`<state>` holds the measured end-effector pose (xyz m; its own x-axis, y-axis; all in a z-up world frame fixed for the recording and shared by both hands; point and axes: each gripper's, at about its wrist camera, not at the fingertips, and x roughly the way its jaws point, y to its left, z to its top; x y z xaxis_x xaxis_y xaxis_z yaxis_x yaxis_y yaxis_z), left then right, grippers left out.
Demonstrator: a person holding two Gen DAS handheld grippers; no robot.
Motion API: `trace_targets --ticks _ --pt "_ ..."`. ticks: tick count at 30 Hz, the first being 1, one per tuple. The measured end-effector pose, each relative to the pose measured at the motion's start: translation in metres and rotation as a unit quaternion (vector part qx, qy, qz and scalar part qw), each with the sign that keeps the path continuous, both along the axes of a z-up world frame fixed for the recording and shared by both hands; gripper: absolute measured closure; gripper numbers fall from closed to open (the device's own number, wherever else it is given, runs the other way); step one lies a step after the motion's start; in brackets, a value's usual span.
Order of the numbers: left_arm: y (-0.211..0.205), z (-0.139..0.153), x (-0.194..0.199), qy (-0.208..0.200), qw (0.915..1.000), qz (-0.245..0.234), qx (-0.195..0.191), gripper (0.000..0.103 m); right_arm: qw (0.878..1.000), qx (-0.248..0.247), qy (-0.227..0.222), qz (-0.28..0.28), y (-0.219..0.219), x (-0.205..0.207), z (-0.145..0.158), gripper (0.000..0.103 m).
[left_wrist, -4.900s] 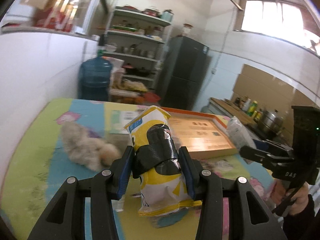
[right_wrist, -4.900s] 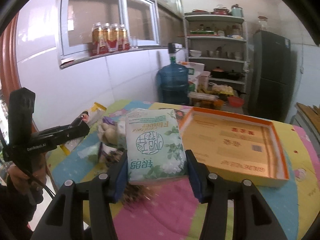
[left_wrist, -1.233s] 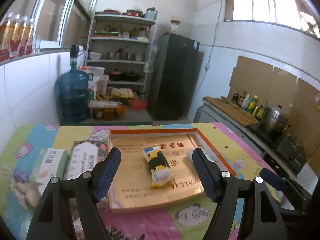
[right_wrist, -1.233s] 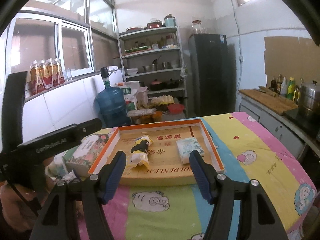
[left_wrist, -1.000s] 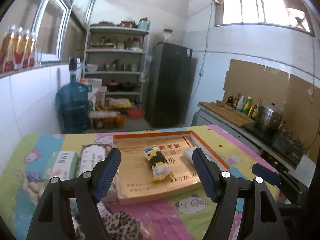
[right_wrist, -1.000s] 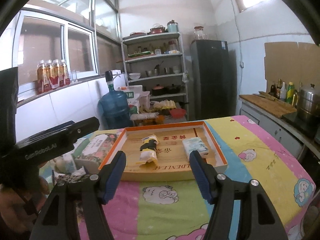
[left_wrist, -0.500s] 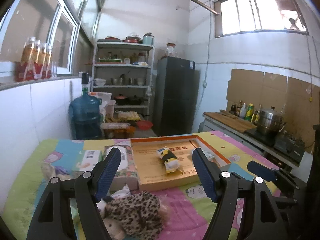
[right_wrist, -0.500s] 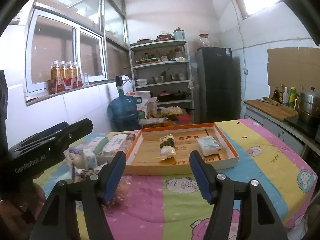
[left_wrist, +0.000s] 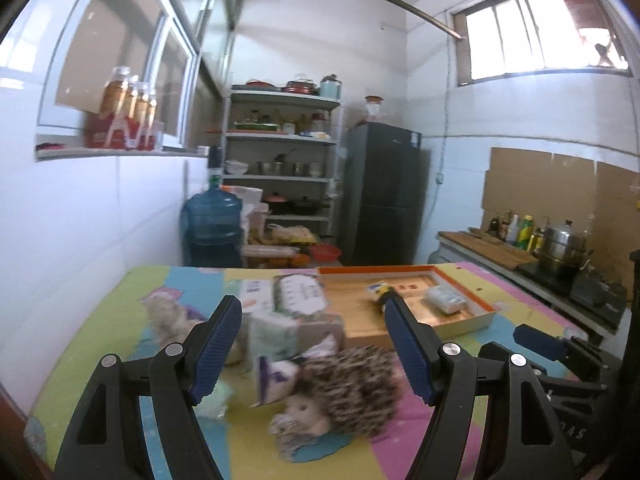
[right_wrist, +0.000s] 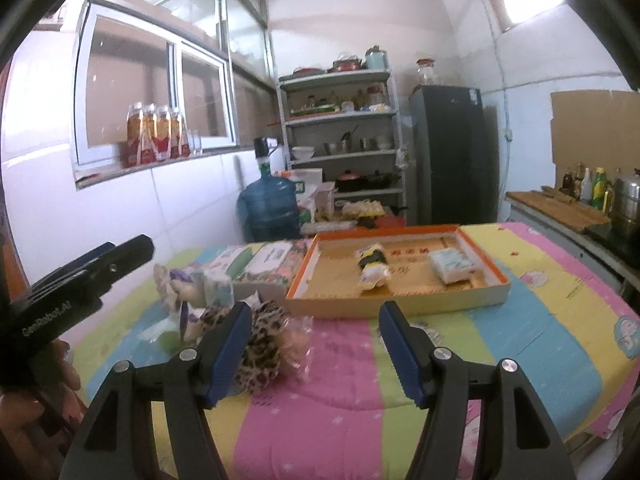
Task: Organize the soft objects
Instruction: 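Grasp the green ball bag with the left gripper while the right gripper grasps the leopard scrunchie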
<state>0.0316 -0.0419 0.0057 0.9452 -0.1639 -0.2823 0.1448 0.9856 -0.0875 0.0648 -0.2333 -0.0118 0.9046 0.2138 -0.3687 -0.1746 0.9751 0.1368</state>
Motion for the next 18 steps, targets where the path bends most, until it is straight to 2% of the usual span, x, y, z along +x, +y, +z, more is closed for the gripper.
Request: trace_targets --ticks 4,8,13,18 --pt "0.019 -0.014 -0.002 0.004 0.9999 0.013 0.003 0.027 1.0 0.0 0.016 0.02 0.011 0.006 -0.012 0.037" --pt "0.039 -0.032 -0.004 0.009 0.9997 0.024 -0.002 0.027 0.999 -0.033 0.022 0.032 0.032 0.01 -0.022 0.037" --pt "0.062 -0.057 0.003 0.041 0.9984 0.036 -0.013 0.027 0.996 -0.059 0.029 0.06 0.058 0.016 -0.036 0.037" --pt "0.078 -0.073 0.01 0.059 0.9972 0.044 -0.016 0.027 0.994 -0.06 0.05 0.077 0.075 0.031 -0.047 0.037"
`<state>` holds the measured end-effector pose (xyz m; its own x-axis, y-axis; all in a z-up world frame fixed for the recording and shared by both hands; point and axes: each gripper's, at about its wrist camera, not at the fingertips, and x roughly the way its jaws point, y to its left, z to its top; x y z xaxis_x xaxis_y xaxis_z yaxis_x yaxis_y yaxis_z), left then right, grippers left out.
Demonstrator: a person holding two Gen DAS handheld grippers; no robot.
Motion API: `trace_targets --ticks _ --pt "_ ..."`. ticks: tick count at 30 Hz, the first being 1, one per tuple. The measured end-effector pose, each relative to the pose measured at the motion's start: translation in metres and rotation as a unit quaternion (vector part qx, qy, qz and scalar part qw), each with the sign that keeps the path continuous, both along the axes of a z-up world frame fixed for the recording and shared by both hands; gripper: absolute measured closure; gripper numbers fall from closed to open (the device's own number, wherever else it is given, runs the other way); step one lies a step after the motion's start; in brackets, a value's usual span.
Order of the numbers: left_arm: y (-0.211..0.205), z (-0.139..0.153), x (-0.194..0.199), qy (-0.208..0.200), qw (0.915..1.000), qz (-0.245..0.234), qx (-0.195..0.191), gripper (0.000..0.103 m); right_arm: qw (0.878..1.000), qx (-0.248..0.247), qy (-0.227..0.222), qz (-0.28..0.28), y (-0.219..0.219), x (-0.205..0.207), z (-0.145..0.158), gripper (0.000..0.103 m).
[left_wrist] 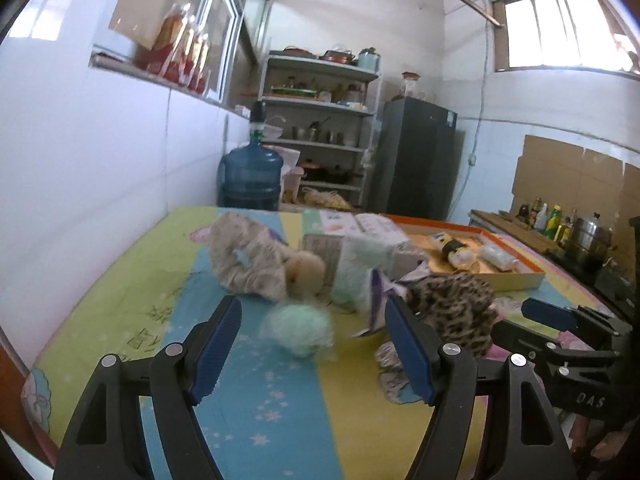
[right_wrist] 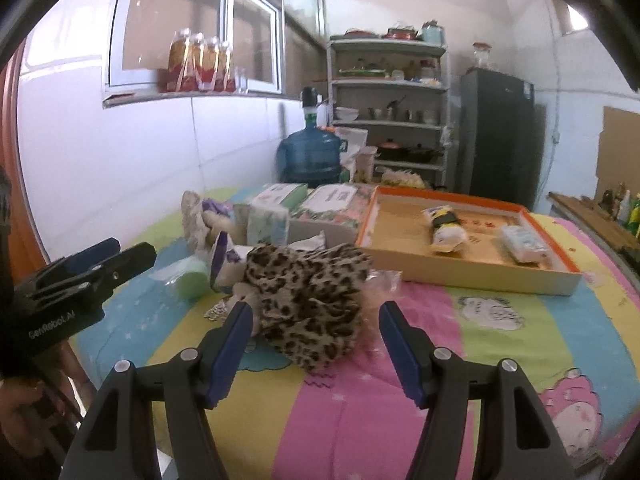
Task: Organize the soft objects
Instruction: 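Grasp the green ball bag with the left gripper while the right gripper grasps the leopard scrunchie, then carry the green ball bag and leopard scrunchie over the box with both grippers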
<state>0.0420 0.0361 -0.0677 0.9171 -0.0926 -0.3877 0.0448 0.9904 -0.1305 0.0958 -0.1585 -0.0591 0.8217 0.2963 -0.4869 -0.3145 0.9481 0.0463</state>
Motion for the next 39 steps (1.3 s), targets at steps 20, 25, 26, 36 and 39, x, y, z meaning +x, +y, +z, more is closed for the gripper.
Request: trace_targets --ticks 20,25,26,36,39 --pt "0.017 -0.034 0.076 0.109 0.9937 -0.027 -0.005 0.027 0.999 -0.043 0.008 0.01 0.031 0.039 -0.014 0.043" --pt "0.018 -0.047 0.094 0.147 0.9876 -0.05 -0.019 0.027 0.999 -0.014 0.022 0.031 0.026 0.043 -0.017 0.056" --pt "0.017 -0.048 0.097 0.153 0.9866 -0.053 -0.02 0.027 0.999 -0.01 0.023 0.034 0.025 0.043 -0.018 0.059" --pt "0.025 -0.051 0.099 0.138 0.9849 -0.074 -0.074 0.05 0.998 0.036 0.031 0.048 0.015 0.042 -0.02 0.07" --pt "0.03 -0.051 0.095 0.128 0.985 -0.071 -0.092 0.05 0.998 0.041 0.027 0.049 0.014 0.039 -0.018 0.071"
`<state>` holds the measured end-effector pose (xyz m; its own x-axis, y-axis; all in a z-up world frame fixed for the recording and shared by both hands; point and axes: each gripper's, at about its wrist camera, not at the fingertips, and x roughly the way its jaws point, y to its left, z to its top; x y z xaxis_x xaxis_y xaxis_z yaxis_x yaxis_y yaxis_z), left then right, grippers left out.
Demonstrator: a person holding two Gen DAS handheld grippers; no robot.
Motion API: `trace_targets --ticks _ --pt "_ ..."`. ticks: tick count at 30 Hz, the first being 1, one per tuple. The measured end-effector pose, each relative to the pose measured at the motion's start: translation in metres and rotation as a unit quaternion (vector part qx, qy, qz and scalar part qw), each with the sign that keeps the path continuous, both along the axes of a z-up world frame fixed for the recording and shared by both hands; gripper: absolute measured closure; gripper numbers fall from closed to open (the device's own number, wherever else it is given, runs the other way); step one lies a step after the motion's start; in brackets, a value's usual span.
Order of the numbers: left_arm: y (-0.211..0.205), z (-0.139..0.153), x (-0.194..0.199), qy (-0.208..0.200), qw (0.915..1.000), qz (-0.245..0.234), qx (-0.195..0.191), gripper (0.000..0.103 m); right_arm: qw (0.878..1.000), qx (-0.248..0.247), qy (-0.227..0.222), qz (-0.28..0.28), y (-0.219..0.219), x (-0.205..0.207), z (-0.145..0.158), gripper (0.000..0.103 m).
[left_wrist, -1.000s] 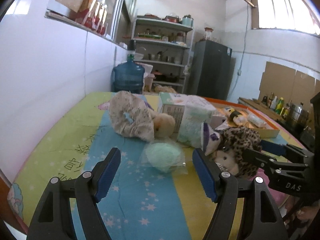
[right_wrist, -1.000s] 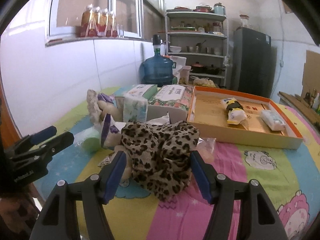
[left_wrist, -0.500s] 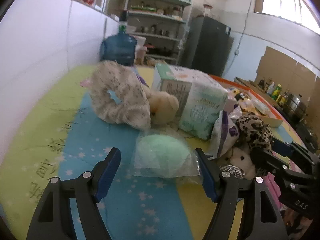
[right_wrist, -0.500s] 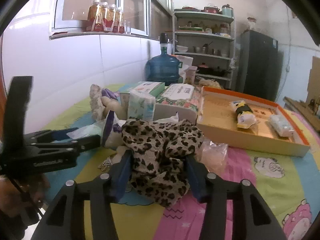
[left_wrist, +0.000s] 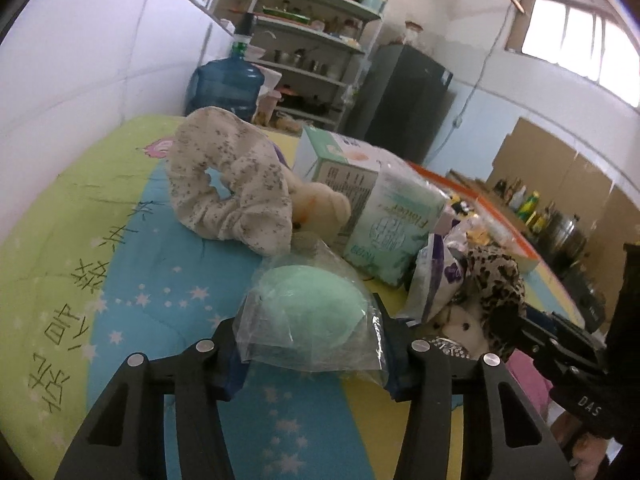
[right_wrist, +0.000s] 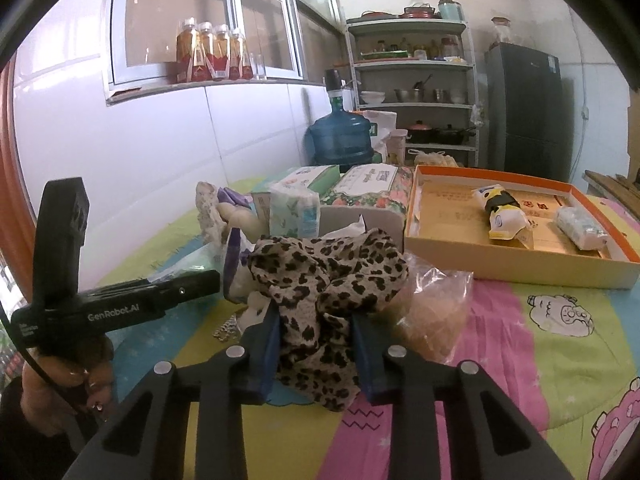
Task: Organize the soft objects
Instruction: 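Carry the green ball bag and leopard scrunchie over the box with both grippers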
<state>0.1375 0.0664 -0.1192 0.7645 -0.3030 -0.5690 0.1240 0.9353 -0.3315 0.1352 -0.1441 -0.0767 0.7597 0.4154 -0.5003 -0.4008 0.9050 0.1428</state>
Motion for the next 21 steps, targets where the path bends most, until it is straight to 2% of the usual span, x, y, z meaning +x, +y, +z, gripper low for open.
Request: trace_targets --ticks 6,12,21 --pt "0.001 0.0 -0.019 -0.014 0.9998 0.009 -0.006 0.05 1.0 0.005 -0.015 0.007 0.002 -0.011 0.009 0.071" --pt "0.001 0.016 -0.039 -0.038 0.9992 0.011 -0.001 0.05 0.999 0.01 -0.03 0.021 0.007 -0.024 0.021 0.071" --pt "-0.03 0.05 -0.06 -0.069 0.9971 -0.031 0.008 0.05 0.999 0.016 -0.049 0.013 -0.007 -0.041 0.036 0.071"
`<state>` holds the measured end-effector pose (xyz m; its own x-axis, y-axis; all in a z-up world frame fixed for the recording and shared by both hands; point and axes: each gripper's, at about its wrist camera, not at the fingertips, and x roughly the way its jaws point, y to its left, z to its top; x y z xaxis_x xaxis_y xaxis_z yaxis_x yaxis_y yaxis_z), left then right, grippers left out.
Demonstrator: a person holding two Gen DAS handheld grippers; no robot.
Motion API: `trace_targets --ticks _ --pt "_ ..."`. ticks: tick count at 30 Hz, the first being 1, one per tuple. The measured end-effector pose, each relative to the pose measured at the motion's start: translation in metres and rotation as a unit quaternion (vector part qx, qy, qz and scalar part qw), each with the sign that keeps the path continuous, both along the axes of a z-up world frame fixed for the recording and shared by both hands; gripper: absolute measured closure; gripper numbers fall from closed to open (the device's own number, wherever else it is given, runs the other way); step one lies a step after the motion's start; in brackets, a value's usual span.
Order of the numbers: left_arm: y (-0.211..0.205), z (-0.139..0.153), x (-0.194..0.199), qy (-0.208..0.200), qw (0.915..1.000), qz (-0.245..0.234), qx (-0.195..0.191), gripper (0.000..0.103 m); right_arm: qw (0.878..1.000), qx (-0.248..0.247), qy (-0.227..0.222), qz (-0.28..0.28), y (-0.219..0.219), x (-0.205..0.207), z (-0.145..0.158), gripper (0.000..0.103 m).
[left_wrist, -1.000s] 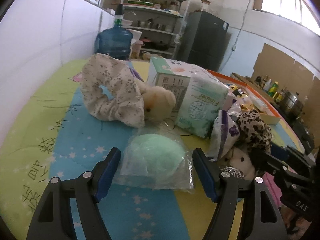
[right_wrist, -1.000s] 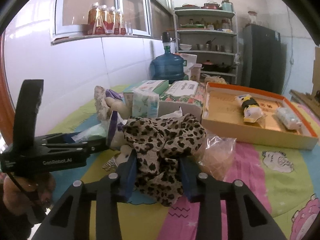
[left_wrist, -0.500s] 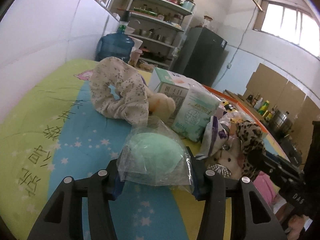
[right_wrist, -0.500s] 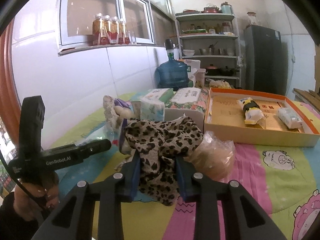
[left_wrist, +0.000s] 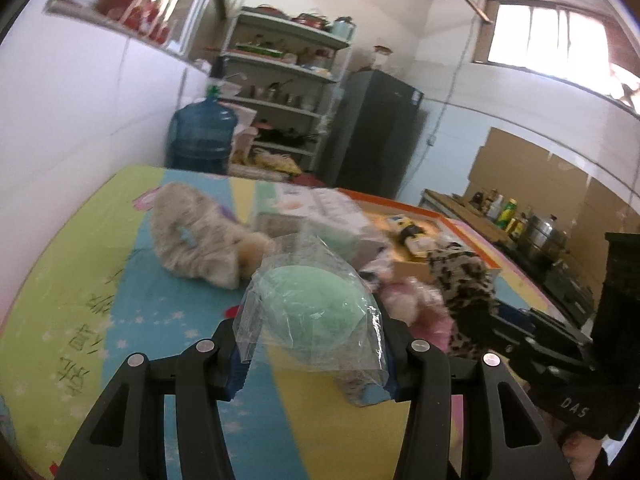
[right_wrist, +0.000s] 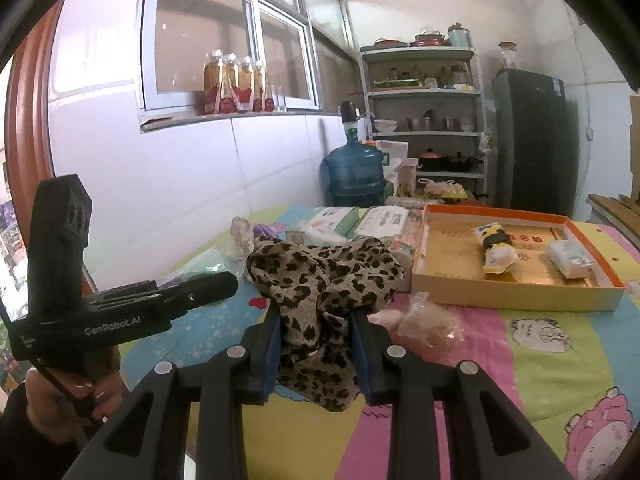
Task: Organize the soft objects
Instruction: 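Carry the green ball bag and leopard scrunchie over the box with both grippers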
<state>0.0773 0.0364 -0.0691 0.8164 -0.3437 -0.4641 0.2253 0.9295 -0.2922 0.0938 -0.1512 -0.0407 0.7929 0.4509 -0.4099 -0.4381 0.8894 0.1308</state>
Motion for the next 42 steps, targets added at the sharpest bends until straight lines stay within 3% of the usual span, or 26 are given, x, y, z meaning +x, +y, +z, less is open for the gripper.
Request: trace_targets --ticks 13,25,42 --pt "-0.077 0.02 0.008 -0.008 0.9969 -0.076 0.021 0.05 0.998 0.024 -0.008 -0.06 -0.063 -0.008 0.008 0.071" --pt "-0.155 0.028 0.039 -0.008 0.9896 -0.138 0.04 0.05 0.993 0.038 -0.002 -0.113 -0.124 -0.001 0.004 0.071" --pt "-0.229 0.031 0.098 0.003 0.986 -0.162 0.04 0.05 0.985 0.017 -0.003 -0.171 -0.187 0.039 0.011 0.071"
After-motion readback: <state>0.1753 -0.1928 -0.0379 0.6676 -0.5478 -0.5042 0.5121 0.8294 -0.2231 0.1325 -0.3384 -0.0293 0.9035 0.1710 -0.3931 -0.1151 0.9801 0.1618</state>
